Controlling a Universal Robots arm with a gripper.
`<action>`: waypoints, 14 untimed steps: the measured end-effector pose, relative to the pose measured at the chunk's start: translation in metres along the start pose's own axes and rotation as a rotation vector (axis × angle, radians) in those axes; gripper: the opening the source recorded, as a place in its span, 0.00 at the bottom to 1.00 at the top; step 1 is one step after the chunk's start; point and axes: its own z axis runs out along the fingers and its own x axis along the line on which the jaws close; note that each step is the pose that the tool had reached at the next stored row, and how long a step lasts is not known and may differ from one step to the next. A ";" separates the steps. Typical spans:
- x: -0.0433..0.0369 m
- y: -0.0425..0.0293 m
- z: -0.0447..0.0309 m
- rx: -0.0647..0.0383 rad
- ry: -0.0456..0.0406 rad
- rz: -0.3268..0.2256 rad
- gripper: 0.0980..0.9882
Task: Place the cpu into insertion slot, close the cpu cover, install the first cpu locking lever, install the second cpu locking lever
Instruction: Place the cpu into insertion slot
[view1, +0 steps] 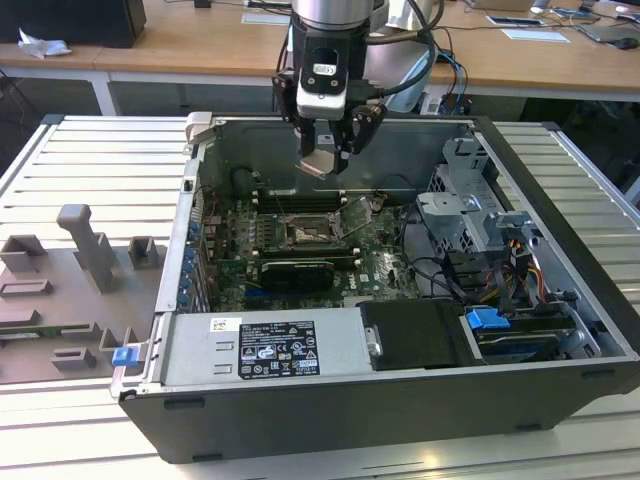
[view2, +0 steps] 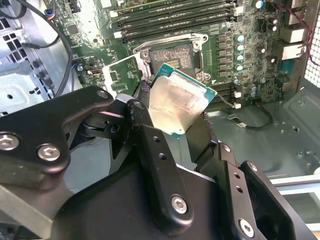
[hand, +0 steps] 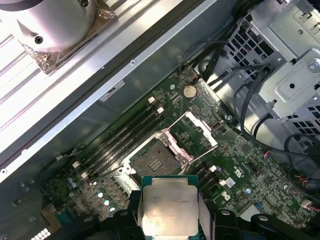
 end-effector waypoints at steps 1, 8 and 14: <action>0.0000 0.0000 0.0003 0.000 -0.0010 0.012 0.49; 0.0003 -0.0004 0.0018 -0.001 -0.0031 0.038 0.49; 0.0004 -0.0009 0.0062 -0.002 -0.0091 0.109 0.49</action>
